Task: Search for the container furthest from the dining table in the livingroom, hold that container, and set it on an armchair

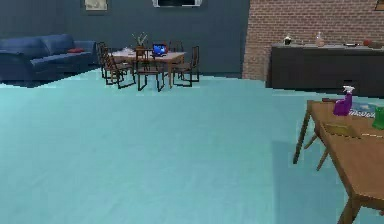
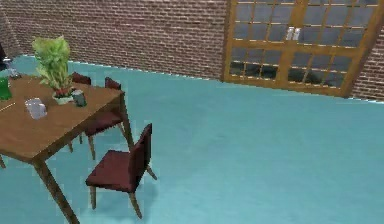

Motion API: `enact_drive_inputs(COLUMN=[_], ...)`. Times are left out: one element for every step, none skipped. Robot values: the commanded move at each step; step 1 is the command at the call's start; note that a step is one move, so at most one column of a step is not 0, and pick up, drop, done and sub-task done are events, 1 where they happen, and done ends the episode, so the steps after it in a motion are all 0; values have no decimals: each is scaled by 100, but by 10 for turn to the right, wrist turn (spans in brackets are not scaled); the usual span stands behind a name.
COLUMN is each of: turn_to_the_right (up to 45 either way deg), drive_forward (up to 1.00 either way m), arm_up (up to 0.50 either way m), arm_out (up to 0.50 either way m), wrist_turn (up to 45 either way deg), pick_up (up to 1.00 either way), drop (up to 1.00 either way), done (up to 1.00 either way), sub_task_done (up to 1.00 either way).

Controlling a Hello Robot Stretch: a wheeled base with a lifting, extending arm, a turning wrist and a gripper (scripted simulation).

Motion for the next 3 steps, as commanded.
enact_drive_inputs(turn_to_the_right=[0,0,30], drive_forward=[100,100,0], arm_up=[0,0,0], arm_out=[0,0,0], wrist_turn=[0,0,0], pick_up=[0,0,0], drop=[0,0,0], done=[0,0,0], sub_task_done=[0,0,0])
